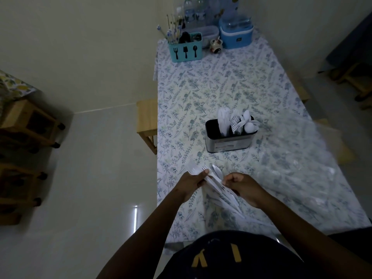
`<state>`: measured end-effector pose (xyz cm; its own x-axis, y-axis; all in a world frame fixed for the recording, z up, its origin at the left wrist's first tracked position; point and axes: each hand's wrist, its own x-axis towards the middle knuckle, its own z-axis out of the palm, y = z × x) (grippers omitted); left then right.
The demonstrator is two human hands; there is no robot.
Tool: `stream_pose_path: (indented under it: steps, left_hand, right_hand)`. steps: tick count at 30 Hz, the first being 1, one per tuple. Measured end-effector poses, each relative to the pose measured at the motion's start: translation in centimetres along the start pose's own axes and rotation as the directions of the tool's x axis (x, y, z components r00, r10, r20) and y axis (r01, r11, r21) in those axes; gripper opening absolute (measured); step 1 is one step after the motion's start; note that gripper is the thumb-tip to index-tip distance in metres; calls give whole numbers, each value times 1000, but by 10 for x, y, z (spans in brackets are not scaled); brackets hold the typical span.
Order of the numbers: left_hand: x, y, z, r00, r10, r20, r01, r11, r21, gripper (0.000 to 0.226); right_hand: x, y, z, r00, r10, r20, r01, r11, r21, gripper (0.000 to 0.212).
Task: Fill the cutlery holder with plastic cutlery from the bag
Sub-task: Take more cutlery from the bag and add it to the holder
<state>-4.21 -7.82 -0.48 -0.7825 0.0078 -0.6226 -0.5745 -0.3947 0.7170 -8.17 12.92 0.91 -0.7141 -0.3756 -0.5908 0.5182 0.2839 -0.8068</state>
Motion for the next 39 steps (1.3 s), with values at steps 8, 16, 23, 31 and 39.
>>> stream_pose_path:
  steps: [8,16,23,31,39]
  left_hand:
    - [-3,1,14,999,-21,32,26,988,-152,15]
    - [-7,3,28,999,-26,45,36,972,-232,26]
    - [-10,0,39,999,-5,44,14,983,-186,30]
    - [-15,0,44,994,40,107,-31,996,-82,32]
    - [-19,0,47,997,25,66,-22,999,-38,34]
  right_hand:
    - [-3,-7,-14,997,-3,77,0,1000,32,8]
    - [-12,-5,-17,960,133,245,-172,974,147,23]
    - [-21,-4,-15,938,104,330,-137,988,76,32]
    - [-26,-14,-17,951,16,309,10,997,-82,24]
    - [-26,-14,-17,926,62,372,-3,988,-156,36]
